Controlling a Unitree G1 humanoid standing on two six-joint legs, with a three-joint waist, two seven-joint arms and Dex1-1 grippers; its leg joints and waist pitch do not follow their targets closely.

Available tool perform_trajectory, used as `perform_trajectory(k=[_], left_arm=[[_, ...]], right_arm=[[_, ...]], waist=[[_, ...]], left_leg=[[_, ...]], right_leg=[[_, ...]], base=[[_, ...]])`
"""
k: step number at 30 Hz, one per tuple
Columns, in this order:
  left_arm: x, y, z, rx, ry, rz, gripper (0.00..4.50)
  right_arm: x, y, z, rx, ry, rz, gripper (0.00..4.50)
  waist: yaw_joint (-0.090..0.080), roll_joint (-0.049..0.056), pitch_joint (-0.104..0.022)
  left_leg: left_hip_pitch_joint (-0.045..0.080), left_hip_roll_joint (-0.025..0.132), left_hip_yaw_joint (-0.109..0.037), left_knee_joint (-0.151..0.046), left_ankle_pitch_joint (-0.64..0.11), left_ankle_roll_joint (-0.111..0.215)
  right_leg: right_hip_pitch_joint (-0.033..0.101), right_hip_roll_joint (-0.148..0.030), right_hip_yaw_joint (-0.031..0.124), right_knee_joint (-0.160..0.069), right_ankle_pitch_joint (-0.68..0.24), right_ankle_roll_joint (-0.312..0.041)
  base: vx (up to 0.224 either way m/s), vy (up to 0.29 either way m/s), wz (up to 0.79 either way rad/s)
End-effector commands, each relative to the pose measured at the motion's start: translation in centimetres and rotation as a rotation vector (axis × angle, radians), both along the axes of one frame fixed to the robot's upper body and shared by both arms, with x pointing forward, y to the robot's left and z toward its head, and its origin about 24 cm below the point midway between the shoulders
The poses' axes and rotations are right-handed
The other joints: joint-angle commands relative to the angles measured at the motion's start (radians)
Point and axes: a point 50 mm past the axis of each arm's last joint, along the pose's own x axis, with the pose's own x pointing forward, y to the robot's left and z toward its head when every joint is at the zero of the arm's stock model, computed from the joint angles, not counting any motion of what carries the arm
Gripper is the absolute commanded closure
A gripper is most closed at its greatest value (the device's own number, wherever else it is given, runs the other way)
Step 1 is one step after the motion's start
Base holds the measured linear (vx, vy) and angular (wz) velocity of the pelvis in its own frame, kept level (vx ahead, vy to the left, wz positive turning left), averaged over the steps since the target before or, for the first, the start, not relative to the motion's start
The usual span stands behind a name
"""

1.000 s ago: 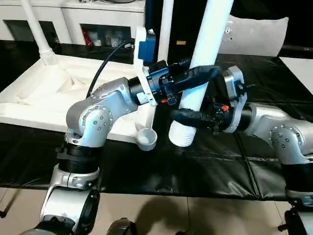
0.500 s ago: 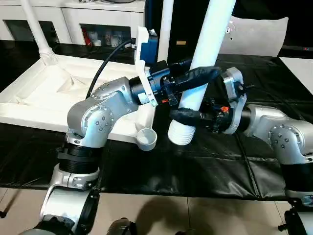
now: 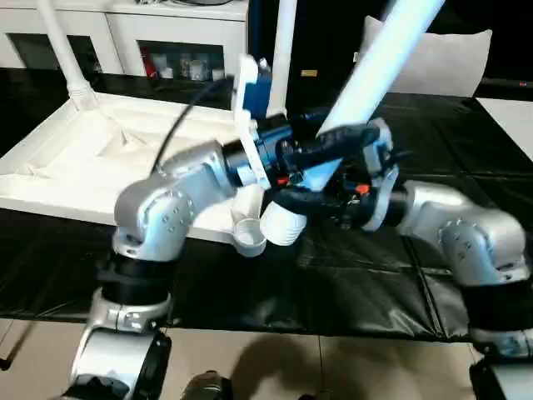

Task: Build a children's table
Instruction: Pick table leg

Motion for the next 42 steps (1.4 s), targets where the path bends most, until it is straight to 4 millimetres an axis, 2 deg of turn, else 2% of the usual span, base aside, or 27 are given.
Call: perform_trajectory(k=[1,3,5,6,8,9,11,12,13,14,15,16,17,20,21,22,24,26,27,28,29,31,34,38,39,41,42], left_arm=[[-2.4,-2.9,1.3,-0.07,-0.033,-0.211,1.08],[-2.2,-2.8,1.5,-0.092,-0.03,-0.193,0.99],[-1.3,-2.1,2.1,-0.202,0.006,-0.133,0.91],[-0.9,-1.8,2.4,-0.238,0.019,-0.11,0.68],[-0.1,-0.9,2.7,-0.313,0.061,-0.073,0.63],[0.9,0.2,2.8,-0.369,0.097,-0.021,0.62],[1.8,1.5,2.4,-0.343,0.106,0.029,0.62],[1.8,1.6,2.3,-0.334,0.104,0.034,0.62],[2.1,2.2,1.8,-0.272,0.084,0.062,0.62],[2.4,3.1,0.5,-0.128,0.047,0.093,0.62],[2.5,3.3,0.1,-0.084,0.037,0.101,0.62],[2.7,3.8,-0.5,-0.011,0.023,0.112,0.62],[2.7,4.3,-1.3,0.081,-0.007,0.12,0.62],[2.7,5.4,-3.1,0.284,-0.079,0.126,0.62],[2.7,5.9,-3.7,0.351,-0.097,0.123,0.62],[2.7,7.0,-4.8,0.49,-0.139,0.116,0.62],[2.7,7.7,-5.5,0.573,-0.162,0.105,0.62],[2.7,9.8,-6.8,0.744,-0.187,0.07,0.62],[2.7,9.8,-6.8,0.744,-0.187,0.07,0.62],[2.9,10.9,-7.4,0.826,-0.209,0.061,0.96],[3.0,11.5,-7.7,0.858,-0.205,0.053,0.96],[3.1,11.9,-7.9,0.882,-0.199,0.047,0.99],[3.7,13.5,-8.7,1.007,-0.2,0.045,1.27],[4.4,14.6,-9.5,1.113,-0.217,0.061,1.54],[4.5,14.8,-9.6,1.127,-0.217,0.05,1.77],[4.6,15.1,-9.8,1.147,-0.21,0.044,1.86],[4.8,15.3,-10.0,1.174,-0.218,0.035,1.86]], right_arm=[[0.7,-0.2,-1.1,-0.048,0.037,-0.102,2.57],[0.8,-0.2,-1.1,-0.041,0.04,-0.11,2.57],[0.7,-0.3,-0.9,-0.01,0.044,-0.133,2.57],[0.7,-0.4,-0.9,0.003,0.045,-0.14,2.57],[0.7,-0.6,-0.8,0.028,0.044,-0.167,2.57],[0.6,-0.8,-0.8,0.05,0.048,-0.189,2.58],[0.4,-1.1,-1.0,0.059,0.055,-0.217,2.59],[0.3,-1.1,-1.0,0.058,0.055,-0.219,2.59],[0.1,-1.3,-1.3,0.049,0.056,-0.235,2.59],[-0.1,-1.6,-1.8,0.027,0.056,-0.269,2.59],[-0.2,-1.7,-2.0,0.02,0.056,-0.28,2.59],[-0.2,-1.9,-2.2,0.006,0.054,-0.298,2.59],[-0.3,-2.1,-2.5,-0.009,0.051,-0.316,2.6],[-0.3,-2.6,-3.1,-0.039,0.04,-0.379,2.6],[-0.2,-2.9,-3.3,-0.05,0.037,-0.405,2.6],[-0.1,-3.3,-3.7,-0.078,0.028,-0.451,2.6],[-0.1,-3.4,-4.0,-0.095,0.024,-0.47,2.6],[-0.2,-3.7,-4.6,-0.129,0.017,-0.499,2.6],[-0.2,-3.7,-4.6,-0.129,0.017,-0.499,2.6],[-0.3,-3.8,-4.8,-0.146,0.009,-0.509,2.6],[-0.4,-3.7,-4.8,-0.151,0.004,-0.504,2.6],[-0.4,-3.7,-4.8,-0.153,-0.001,-0.497,2.6],[-0.6,-3.7,-4.9,-0.158,-0.018,-0.475,2.6],[-0.7,-3.6,-5.0,-0.151,-0.011,-0.451,2.6],[-0.8,-3.5,-5.0,-0.15,-0.01,-0.442,2.6],[-0.9,-3.5,-5.0,-0.151,-0.01,-0.433,2.6],[-0.9,-3.5,-5.1,-0.151,-0.01,-0.43,2.6]], waist=[[0.0,-0.01,-0.085],[0.0,-0.012,-0.085],[0.001,-0.011,-0.084],[-0.001,-0.012,-0.083],[0.001,-0.013,-0.084],[0.003,-0.013,-0.086],[0.005,-0.008,-0.085],[0.003,-0.01,-0.084],[0.0,-0.009,-0.084],[-0.004,-0.009,-0.082],[-0.004,-0.005,-0.081],[-0.008,-0.005,-0.08],[-0.01,-0.001,-0.082],[-0.012,0.002,-0.082],[-0.012,0.006,-0.083],[-0.013,0.007,-0.081],[-0.017,0.007,-0.079],[-0.019,0.008,-0.079],[-0.022,0.008,-0.08],[-0.021,0.01,-0.079],[-0.023,0.008,-0.078],[-0.023,0.01,-0.078],[-0.022,0.007,-0.078],[-0.022,0.005,-0.079],[-0.021,0.006,-0.08],[-0.021,0.006,-0.081],[-0.021,0.004,-0.079]], left_leg=[[0.03,0.066,-0.026,-0.066,-0.174,-0.013],[0.03,0.065,-0.027,-0.067,-0.177,-0.01],[0.029,0.064,-0.027,-0.066,-0.176,-0.008],[0.027,0.063,-0.025,-0.066,-0.174,-0.005],[0.026,0.061,-0.024,-0.064,-0.165,-0.001],[0.026,0.061,-0.026,-0.064,-0.163,0.0],[0.029,0.061,-0.027,-0.065,-0.168,0.0],[0.026,0.061,-0.028,-0.067,-0.167,0.0],[0.03,0.062,-0.03,-0.07,-0.176,-0.003],[0.027,0.061,-0.031,-0.072,-0.174,-0.004],[0.031,0.063,-0.033,-0.077,-0.184,-0.005],[0.032,0.064,-0.033,-0.079,-0.191,-0.012],[0.035,0.065,-0.033,-0.081,-0.196,-0.028],[0.035,0.068,-0.034,-0.083,-0.195,-0.034],[0.039,0.07,-0.034,-0.084,-0.205,-0.04],[0.041,0.069,-0.034,-0.086,-0.223,-0.046],[0.041,0.068,-0.033,-0.088,-0.242,-0.058],[0.04,0.067,-0.033,-0.091,-0.25,-0.062],[0.04,0.067,-0.032,-0.09,-0.253,-0.066],[0.044,0.069,-0.032,-0.089,-0.264,-0.068],[0.041,0.068,-0.033,-0.089,-0.268,-0.066],[0.044,0.07,-0.033,-0.089,-0.279,-0.07],[0.042,0.069,-0.034,-0.09,-0.284,-0.062],[0.044,0.071,-0.032,-0.088,-0.28,-0.059],[0.042,0.072,-0.033,-0.087,-0.272,-0.059],[0.041,0.075,-0.034,-0.088,-0.27,-0.058],[0.041,0.072,-0.032,-0.087,-0.27,-0.051]], right_leg=[[0.042,-0.107,0.051,-0.099,-0.303,-0.155],[0.043,-0.106,0.05,-0.1,-0.305,-0.158],[0.043,-0.105,0.05,-0.1,-0.301,-0.159],[0.044,-0.105,0.05,-0.101,-0.3,-0.161],[0.044,-0.105,0.049,-0.101,-0.291,-0.168],[0.046,-0.107,0.048,-0.1,-0.281,-0.175],[0.043,-0.104,0.048,-0.102,-0.281,-0.169],[0.044,-0.102,0.049,-0.1,-0.277,-0.162],[0.043,-0.102,0.049,-0.1,-0.294,-0.14],[0.045,-0.102,0.049,-0.101,-0.297,-0.135],[0.038,-0.1,0.052,-0.107,-0.327,-0.103],[0.038,-0.099,0.053,-0.104,-0.336,-0.094],[0.036,-0.102,0.054,-0.104,-0.338,-0.087],[0.035,-0.104,0.054,-0.101,-0.297,-0.115],[0.032,-0.104,0.054,-0.096,-0.286,-0.126],[0.03,-0.104,0.054,-0.097,-0.288,-0.133],[0.031,-0.104,0.056,-0.096,-0.295,-0.13],[0.031,-0.104,0.058,-0.096,-0.299,-0.129],[0.031,-0.106,0.058,-0.094,-0.294,-0.133],[0.03,-0.109,0.057,-0.096,-0.3,-0.146],[0.032,-0.11,0.058,-0.1,-0.314,-0.144],[0.03,-0.113,0.058,-0.096,-0.318,-0.154],[0.03,-0.114,0.059,-0.097,-0.323,-0.157],[0.028,-0.116,0.059,-0.097,-0.305,-0.17],[0.032,-0.119,0.06,-0.092,-0.291,-0.176],[0.033,-0.122,0.059,-0.09,-0.283,-0.184],[0.03,-0.118,0.059,-0.096,-0.289,-0.181]], base=[[0.0,0.0,0.0],[0.0,0.0,0.0],[0.0,0.0,0.0],[0.0,0.0,0.0],[0.0,0.0,0.0],[0.0,0.0,0.0],[0.0,0.0,0.0],[0.0,0.0,0.0],[0.0,0.0,0.0],[0.0,0.0,0.0],[0.0,0.0,0.0],[0.0,0.0,0.0],[0.0,0.0,0.0],[0.0,0.0,0.0],[0.0,0.0,0.0],[0.0,0.0,0.0],[0.0,0.0,0.0],[0.0,0.0,0.0],[0.0,0.0,0.0],[0.0,0.0,0.0],[0.0,0.0,0.0],[0.0,0.0,0.0],[0.0,0.0,0.0],[0.0,0.0,0.0],[0.0,0.0,0.0],[0.0,0.0,0.0],[0.0,0.0,0.0]])
